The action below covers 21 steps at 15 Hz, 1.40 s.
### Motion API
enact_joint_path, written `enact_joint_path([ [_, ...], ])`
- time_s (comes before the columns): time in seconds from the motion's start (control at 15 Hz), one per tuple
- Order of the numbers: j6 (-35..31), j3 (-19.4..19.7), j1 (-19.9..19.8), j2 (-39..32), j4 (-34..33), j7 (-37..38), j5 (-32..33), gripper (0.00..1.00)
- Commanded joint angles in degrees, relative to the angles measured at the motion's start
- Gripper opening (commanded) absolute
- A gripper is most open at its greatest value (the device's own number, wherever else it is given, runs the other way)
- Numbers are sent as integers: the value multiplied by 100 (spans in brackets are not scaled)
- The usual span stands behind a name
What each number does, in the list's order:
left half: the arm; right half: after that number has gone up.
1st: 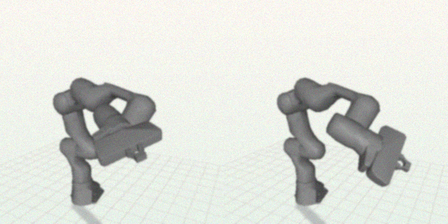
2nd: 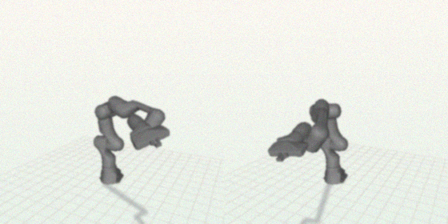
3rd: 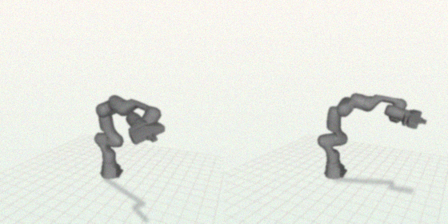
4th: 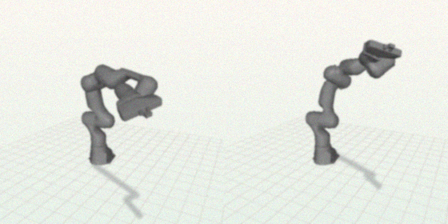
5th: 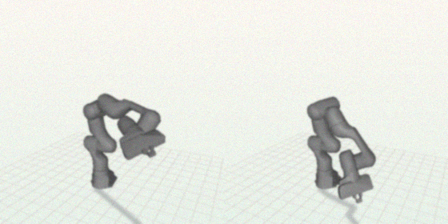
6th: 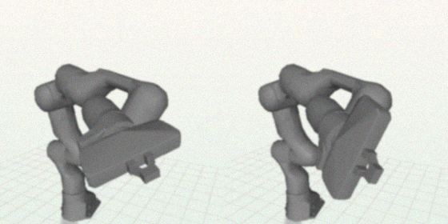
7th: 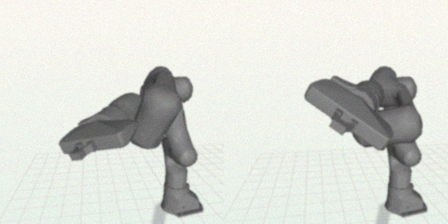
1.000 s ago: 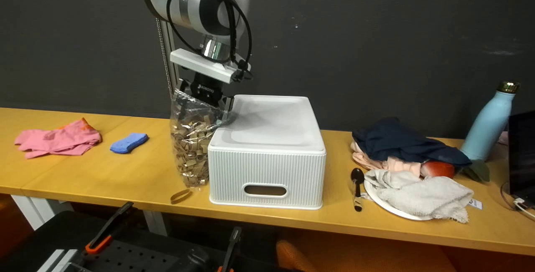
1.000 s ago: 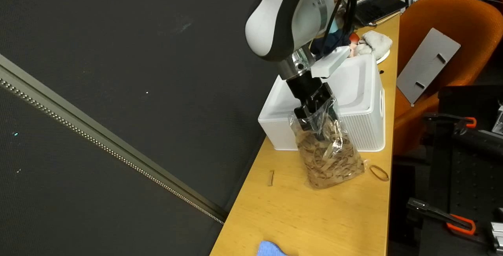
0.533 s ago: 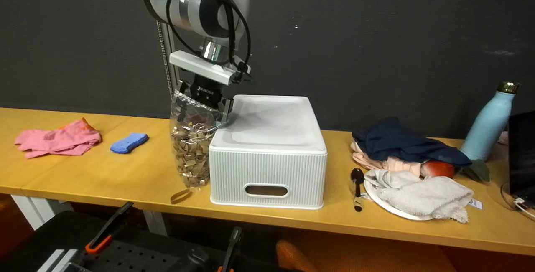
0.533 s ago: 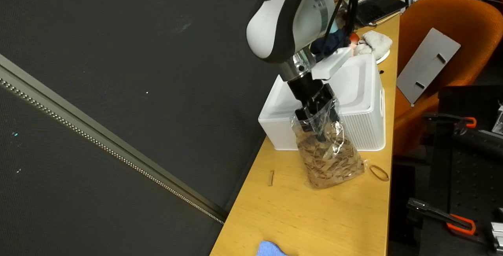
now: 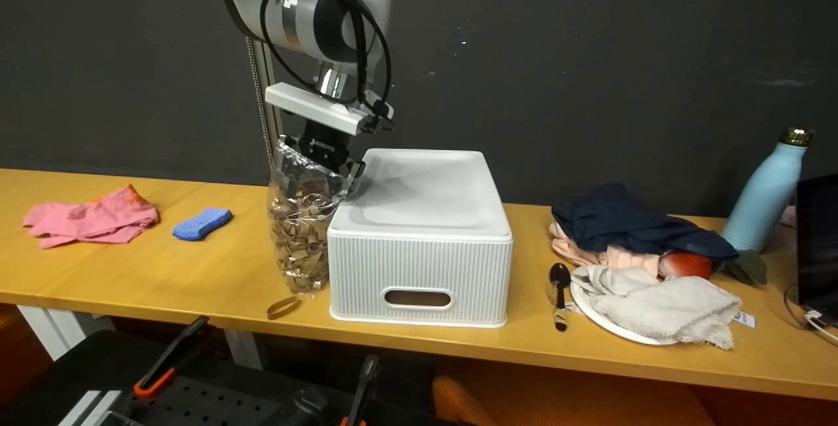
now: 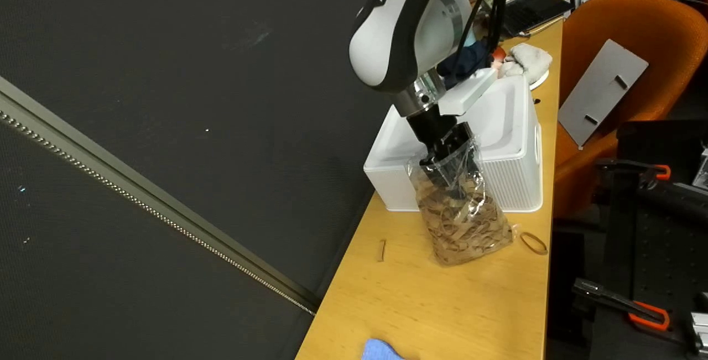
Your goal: Remove the rubber bands from the plastic bag and then put them on the white basket
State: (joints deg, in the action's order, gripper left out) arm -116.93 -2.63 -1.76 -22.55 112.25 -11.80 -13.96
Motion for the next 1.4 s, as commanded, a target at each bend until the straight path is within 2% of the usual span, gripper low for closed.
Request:
enact_joint_path([
  [0.0,116,38,24,-86,-140,209,204,38],
  [0.33,128,48,18,-106,-161,281,281,2],
  [1.33,464,103,129,610,-378,912,722,0],
])
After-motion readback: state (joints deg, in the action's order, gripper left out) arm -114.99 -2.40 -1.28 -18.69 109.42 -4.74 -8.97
